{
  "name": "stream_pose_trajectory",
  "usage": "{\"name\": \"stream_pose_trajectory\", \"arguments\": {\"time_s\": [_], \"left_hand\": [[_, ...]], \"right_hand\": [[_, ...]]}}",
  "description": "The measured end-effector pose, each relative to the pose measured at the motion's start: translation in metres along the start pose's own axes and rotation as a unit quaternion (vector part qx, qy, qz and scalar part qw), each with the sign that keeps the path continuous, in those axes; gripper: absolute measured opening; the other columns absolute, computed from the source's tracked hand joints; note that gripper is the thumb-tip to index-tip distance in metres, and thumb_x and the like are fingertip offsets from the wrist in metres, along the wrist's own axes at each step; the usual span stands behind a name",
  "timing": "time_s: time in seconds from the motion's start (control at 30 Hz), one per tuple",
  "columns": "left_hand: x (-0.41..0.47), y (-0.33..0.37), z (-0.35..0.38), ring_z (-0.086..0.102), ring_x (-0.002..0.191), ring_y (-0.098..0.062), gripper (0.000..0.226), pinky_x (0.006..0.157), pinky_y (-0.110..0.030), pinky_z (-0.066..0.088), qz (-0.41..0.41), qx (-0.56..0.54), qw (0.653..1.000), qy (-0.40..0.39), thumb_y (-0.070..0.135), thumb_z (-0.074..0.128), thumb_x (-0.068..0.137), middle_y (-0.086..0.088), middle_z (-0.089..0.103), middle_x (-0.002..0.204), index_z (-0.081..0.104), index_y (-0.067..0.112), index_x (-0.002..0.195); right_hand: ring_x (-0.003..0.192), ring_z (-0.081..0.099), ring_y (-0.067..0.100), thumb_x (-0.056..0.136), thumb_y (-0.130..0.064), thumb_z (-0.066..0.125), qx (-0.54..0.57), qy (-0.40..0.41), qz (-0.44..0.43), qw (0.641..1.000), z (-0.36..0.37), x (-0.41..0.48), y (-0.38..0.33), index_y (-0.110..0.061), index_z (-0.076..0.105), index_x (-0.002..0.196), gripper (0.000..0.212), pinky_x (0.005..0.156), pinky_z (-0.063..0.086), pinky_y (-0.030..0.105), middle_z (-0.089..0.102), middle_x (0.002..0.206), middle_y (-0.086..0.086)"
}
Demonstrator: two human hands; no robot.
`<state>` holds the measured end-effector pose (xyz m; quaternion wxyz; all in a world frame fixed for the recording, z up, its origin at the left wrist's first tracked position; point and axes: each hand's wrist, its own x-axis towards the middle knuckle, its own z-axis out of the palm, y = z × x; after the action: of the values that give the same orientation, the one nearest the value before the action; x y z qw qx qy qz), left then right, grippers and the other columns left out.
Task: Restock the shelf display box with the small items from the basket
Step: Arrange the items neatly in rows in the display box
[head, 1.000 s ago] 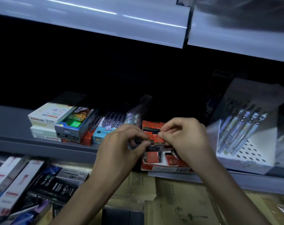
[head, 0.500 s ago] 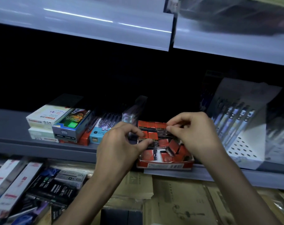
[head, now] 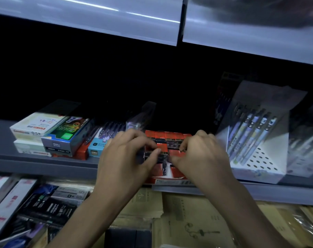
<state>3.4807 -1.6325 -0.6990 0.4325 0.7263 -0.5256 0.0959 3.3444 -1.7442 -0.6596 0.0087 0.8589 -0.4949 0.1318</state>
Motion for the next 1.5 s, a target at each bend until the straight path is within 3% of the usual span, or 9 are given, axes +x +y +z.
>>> {"name": "stream_pose_trajectory", "arguments": {"time_s": [0.13,0.37,0.57,0.73,0.97,1.1,1.23,1.37,1.5], "left_hand": [[-0.003,0.002,0.0,0.053,0.094,-0.008,0.023,0.08,-0.038,0.043,0.059,0.038,0.997,-0.011,0.048,0.055,0.095,0.019,0.062,0.102,0.073,0.035,0.098],[-0.005,-0.001,-0.003,0.055,0.092,-0.013,0.027,0.077,-0.039,0.039,0.123,0.07,0.989,-0.035,0.043,0.052,0.1,0.019,0.066,0.102,0.076,0.03,0.1],[-0.007,-0.003,-0.003,0.058,0.092,-0.015,0.025,0.075,-0.041,0.04,0.126,0.066,0.989,-0.036,0.041,0.054,0.099,0.019,0.067,0.104,0.076,0.03,0.101],[-0.007,-0.003,-0.002,0.057,0.091,-0.015,0.03,0.076,-0.039,0.04,0.12,0.071,0.99,-0.033,0.041,0.049,0.1,0.019,0.067,0.103,0.076,0.028,0.096],[-0.007,-0.003,-0.002,0.057,0.092,-0.013,0.028,0.077,-0.037,0.038,0.118,0.065,0.99,-0.035,0.04,0.049,0.101,0.019,0.067,0.103,0.075,0.03,0.097],[-0.007,-0.004,-0.003,0.057,0.091,-0.014,0.029,0.077,-0.038,0.039,0.12,0.064,0.99,-0.039,0.04,0.048,0.102,0.019,0.067,0.104,0.075,0.029,0.097],[-0.007,-0.004,-0.003,0.056,0.091,-0.014,0.03,0.077,-0.039,0.039,0.116,0.067,0.99,-0.042,0.04,0.048,0.102,0.02,0.066,0.104,0.075,0.029,0.097],[-0.007,-0.004,-0.002,0.056,0.091,-0.013,0.031,0.077,-0.038,0.039,0.114,0.071,0.99,-0.043,0.039,0.047,0.102,0.019,0.065,0.104,0.075,0.029,0.097],[-0.007,-0.004,-0.001,0.055,0.091,-0.012,0.032,0.077,-0.037,0.039,0.114,0.07,0.99,-0.041,0.04,0.045,0.102,0.019,0.065,0.104,0.075,0.028,0.096]], "right_hand": [[0.108,0.049,0.02,0.081,-0.057,0.075,-0.026,-0.008,-0.027,0.999,-0.001,0.004,0.002,-0.027,0.071,0.106,0.039,0.083,0.049,0.035,0.053,0.106,-0.007],[0.102,0.041,0.01,0.088,-0.033,0.072,-0.034,-0.028,-0.202,0.978,-0.011,0.007,0.016,-0.035,0.069,0.094,0.007,0.085,0.047,0.032,0.061,0.101,-0.017],[0.113,0.041,0.014,0.091,-0.044,0.07,-0.028,-0.041,-0.221,0.974,-0.008,0.008,0.018,-0.044,0.064,0.125,0.035,0.095,0.04,0.033,0.061,0.115,-0.018],[0.109,0.033,0.013,0.095,-0.039,0.066,-0.032,-0.056,-0.249,0.966,-0.006,0.01,0.019,-0.041,0.065,0.126,0.031,0.095,0.033,0.034,0.053,0.114,-0.02],[0.11,0.036,0.012,0.097,-0.034,0.066,-0.021,-0.072,-0.246,0.966,-0.015,0.009,0.022,-0.05,0.069,0.121,0.029,0.095,0.033,0.032,0.056,0.11,-0.02],[0.11,0.044,0.012,0.089,-0.051,0.071,-0.018,-0.052,-0.196,0.979,-0.012,0.008,0.023,-0.043,0.069,0.117,0.029,0.092,0.039,0.031,0.063,0.111,-0.016],[0.101,0.046,0.013,0.083,-0.07,0.064,-0.027,-0.001,-0.125,0.992,-0.008,0.004,0.019,-0.028,0.07,0.093,0.044,0.08,0.044,0.031,0.059,0.093,-0.01],[0.109,0.043,0.016,0.077,-0.077,0.063,-0.063,0.012,-0.098,0.993,-0.005,0.0,0.01,-0.025,0.069,0.092,0.055,0.089,0.047,0.033,0.05,0.103,-0.008],[0.11,0.042,0.016,0.083,-0.071,0.062,-0.054,-0.01,-0.107,0.993,-0.007,-0.001,0.009,-0.028,0.073,0.104,0.049,0.094,0.046,0.034,0.05,0.107,-0.009]]}}
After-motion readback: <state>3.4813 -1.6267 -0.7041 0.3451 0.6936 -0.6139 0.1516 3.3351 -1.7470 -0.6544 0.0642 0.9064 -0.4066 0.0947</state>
